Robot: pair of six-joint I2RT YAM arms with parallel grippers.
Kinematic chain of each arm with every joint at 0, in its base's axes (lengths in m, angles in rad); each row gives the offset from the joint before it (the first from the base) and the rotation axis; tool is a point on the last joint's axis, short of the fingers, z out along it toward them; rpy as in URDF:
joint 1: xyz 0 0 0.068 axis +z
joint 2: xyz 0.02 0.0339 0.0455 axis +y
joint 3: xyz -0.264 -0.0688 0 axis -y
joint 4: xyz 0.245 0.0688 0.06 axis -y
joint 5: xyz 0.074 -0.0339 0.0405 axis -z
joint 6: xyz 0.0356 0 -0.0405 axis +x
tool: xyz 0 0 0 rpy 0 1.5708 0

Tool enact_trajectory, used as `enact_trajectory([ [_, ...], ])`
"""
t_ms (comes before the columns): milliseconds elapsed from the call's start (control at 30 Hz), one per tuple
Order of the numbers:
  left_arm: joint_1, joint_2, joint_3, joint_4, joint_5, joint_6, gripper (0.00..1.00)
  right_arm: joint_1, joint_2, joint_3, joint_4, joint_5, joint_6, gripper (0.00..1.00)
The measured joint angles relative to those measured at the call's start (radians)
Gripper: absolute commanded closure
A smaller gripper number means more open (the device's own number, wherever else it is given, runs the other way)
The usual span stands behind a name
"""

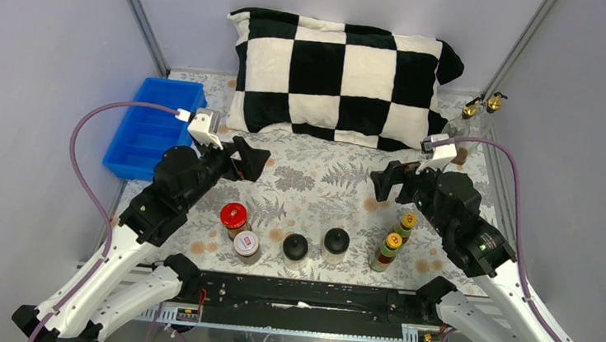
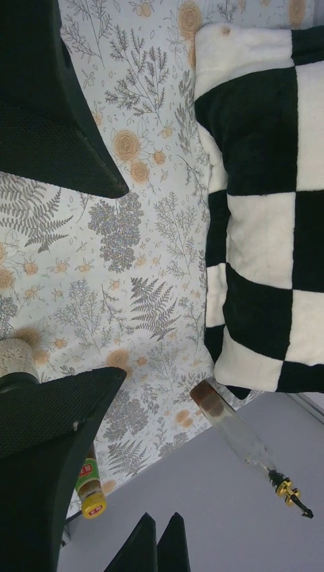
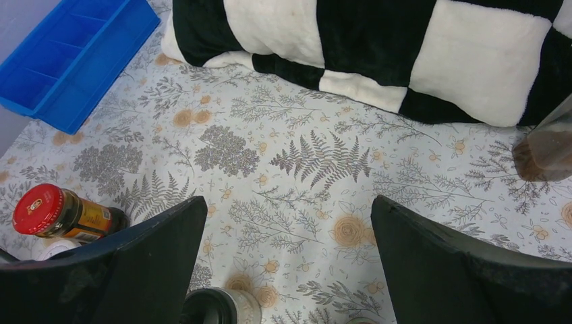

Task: Organize the condiment bottles
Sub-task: Pick up the storage box at the corner of the board.

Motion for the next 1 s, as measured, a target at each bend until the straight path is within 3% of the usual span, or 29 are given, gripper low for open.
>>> enact_trajectory([
  [633,0.000,0.013,0.001,-0.018,-0.039,0.000,0.01,0.000,-0.006,-0.013,0.000,-0.009,0.000,0.00],
  [1000,0.002,0.131,0.105,-0.093,-0.156,0.000,0.01,0.000,0.012,-0.013,0.000,-0.018,0.000,0.00],
])
